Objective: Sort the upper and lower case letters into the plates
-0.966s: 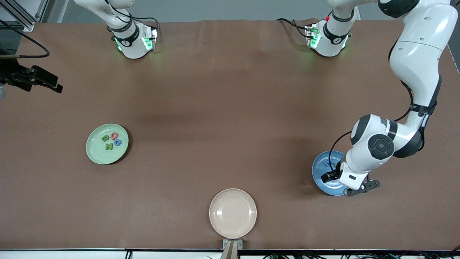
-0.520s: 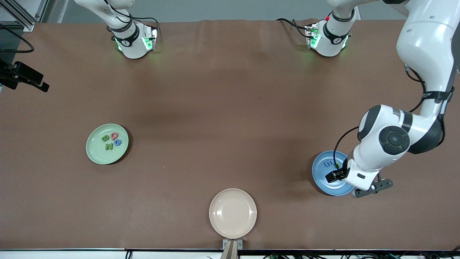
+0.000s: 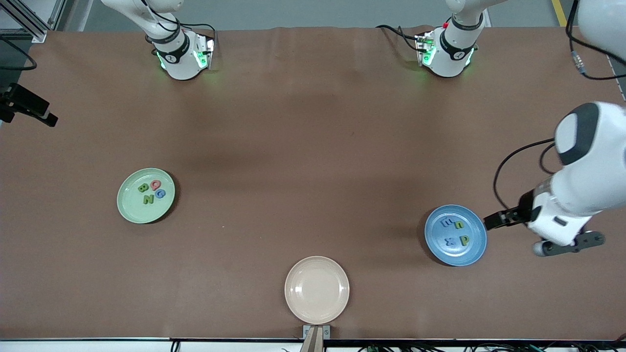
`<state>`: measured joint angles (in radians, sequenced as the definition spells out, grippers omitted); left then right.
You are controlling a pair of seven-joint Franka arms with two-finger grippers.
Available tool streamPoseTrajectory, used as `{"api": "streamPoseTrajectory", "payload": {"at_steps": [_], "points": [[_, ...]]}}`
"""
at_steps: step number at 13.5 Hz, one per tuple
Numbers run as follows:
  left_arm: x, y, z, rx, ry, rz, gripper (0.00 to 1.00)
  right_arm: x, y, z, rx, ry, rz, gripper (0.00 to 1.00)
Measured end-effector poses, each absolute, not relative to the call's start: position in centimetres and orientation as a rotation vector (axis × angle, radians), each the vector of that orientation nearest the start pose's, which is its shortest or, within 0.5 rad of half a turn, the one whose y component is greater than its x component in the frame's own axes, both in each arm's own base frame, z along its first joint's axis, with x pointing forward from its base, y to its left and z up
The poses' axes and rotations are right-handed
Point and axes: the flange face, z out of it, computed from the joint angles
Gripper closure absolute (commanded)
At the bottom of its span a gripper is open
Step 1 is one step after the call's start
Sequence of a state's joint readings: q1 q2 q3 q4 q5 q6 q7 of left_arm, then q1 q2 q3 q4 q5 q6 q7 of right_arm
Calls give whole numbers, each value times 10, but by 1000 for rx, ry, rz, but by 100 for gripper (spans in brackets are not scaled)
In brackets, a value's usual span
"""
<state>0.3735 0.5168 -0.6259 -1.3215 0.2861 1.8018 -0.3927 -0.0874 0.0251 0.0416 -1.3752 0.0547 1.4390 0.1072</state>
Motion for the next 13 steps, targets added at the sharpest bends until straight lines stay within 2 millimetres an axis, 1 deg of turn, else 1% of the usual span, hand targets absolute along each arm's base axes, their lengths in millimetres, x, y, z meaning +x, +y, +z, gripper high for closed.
{"api": "streamPoseTrajectory", "payload": {"at_steps": [1,2,4,6,8,9,11,13], "points": [[688,-52,499,-3149,-201,-73,0,546,-19,693,-3076,224,-67,0],[680,-51,512,-3134,-174,-59,0,546,-19,695,-3076,223,-73,0],[666,-59,533,-3107,-153,-35,0,546,-19,696,-3076,224,-79,0],[656,-66,550,-3090,-131,-32,0,546,-20,698,-3076,224,-87,0],[648,-66,560,-3077,-63,-17,0,546,-20,698,-3075,224,-95,0],[644,-66,567,-3072,-26,-21,0,547,-20,699,-3075,225,-98,0],[635,-63,587,-3081,28,-41,0,547,-20,699,-3075,225,-101,0],[618,-55,606,-3091,66,-11,0,547,-20,700,-3074,226,-108,0]]}}
